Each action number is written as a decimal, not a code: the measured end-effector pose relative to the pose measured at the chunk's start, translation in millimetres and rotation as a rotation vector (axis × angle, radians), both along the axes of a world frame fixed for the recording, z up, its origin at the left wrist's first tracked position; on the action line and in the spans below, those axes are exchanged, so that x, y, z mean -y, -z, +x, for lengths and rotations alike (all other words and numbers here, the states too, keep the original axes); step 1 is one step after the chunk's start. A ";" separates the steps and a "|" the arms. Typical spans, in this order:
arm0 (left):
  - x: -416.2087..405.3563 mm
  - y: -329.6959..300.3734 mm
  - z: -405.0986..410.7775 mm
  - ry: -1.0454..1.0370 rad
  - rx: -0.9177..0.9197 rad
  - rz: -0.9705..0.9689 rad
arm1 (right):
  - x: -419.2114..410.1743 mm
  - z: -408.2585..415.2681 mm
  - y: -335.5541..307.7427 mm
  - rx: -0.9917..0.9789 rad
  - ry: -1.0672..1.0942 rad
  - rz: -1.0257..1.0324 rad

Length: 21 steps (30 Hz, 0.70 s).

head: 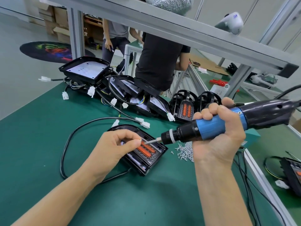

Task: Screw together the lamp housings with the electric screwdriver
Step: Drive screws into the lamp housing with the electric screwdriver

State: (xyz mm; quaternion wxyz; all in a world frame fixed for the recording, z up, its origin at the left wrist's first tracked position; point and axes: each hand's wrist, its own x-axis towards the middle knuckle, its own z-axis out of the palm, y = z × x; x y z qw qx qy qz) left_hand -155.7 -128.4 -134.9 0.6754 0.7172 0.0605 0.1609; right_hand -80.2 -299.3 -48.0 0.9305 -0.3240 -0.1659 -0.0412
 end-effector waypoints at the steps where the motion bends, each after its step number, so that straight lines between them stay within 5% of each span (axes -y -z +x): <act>1: -4.4 3.6 -0.5 -0.044 -0.013 0.058 | 0.2 0.0 2.5 0.004 -0.005 -0.029; 5: -11.4 22.5 -4.6 -0.183 -0.050 0.455 | -2.0 -1.6 15.8 0.021 0.008 -0.220; 11: 1.3 28.0 -2.4 -0.381 0.177 1.031 | -11.4 -8.7 31.4 0.071 -0.074 -0.320; 21: 2.7 37.6 3.7 -0.347 0.205 1.047 | -17.6 -10.9 36.8 0.162 -0.119 -0.374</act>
